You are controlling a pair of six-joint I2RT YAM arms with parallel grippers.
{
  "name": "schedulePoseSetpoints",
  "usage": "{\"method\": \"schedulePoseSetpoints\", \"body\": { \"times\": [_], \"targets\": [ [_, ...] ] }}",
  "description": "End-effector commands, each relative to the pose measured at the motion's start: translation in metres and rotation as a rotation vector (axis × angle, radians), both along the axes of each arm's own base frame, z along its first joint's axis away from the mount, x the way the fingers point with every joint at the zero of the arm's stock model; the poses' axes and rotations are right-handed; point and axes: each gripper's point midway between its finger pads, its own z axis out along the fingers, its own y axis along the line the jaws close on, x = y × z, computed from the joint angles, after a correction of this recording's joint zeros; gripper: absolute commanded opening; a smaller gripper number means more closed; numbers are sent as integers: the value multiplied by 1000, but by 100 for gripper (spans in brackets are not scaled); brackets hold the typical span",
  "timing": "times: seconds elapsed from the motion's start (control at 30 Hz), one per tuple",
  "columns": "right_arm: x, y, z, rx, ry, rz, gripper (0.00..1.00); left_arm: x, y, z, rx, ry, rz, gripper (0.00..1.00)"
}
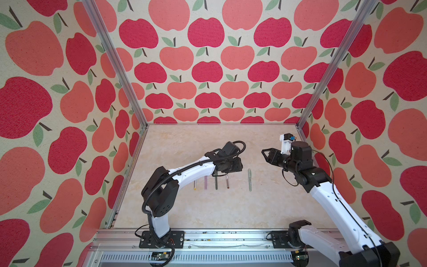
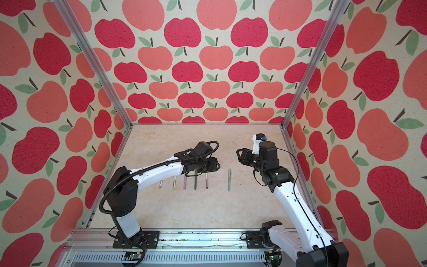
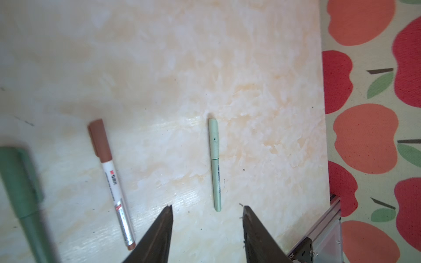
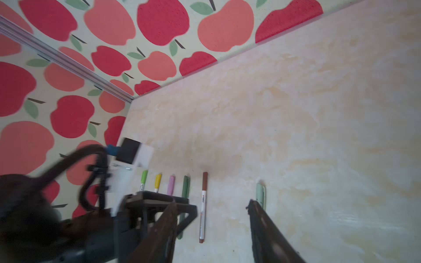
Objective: Insert the pens into the pen caps
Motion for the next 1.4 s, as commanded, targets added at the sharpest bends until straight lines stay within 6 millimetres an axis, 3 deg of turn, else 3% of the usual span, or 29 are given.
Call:
{"method": "schedulePoseSetpoints", "body": {
  "times": [0.0, 0.03, 0.13, 0.27, 0.33, 0.4, 0.5, 0.67, 0.77, 0.83, 0.97, 1.1, 1.37],
  "targets": [
    [-16, -26, -47, -206, 158, -18, 54, 27, 57, 63, 155, -350, 17, 69],
    [-16, -30, -55, -239, 165, -19, 54, 32, 76, 73, 179, -397, 37, 71],
    [-7, -45, -73, -349, 145, -52, 55, 49, 157, 96, 205, -474, 184, 72],
    [13, -71, -82, -493, 19, -143, 55, 59, 295, 103, 186, -554, 507, 76],
    [21, -82, -78, -570, -96, -171, 55, 53, 346, 97, 235, -612, 617, 80],
    [23, -100, -75, -657, -210, -230, 55, 46, 391, 75, 317, -608, 735, 91],
    [18, -120, -78, -727, -357, -295, 54, 35, 430, 30, 407, -537, 830, 96],
    [17, -146, -98, -757, -459, -387, 55, 25, 448, -45, 477, -407, 845, 99],
    [28, -143, -100, -745, -447, -361, 55, 27, 447, -72, 470, -389, 822, 99],
    [37, -140, -99, -709, -481, -352, 56, 32, 447, -79, 448, -419, 829, 99],
    [53, -141, -99, -641, -555, -369, 56, 55, 436, -75, 349, -501, 784, 99],
    [66, -136, -125, -618, -570, -333, 55, 75, 424, -79, 387, -504, 647, 99],
    [84, -122, -134, -620, -486, -218, 61, 79, 395, -96, 371, -609, 493, 99]
  ]
}}
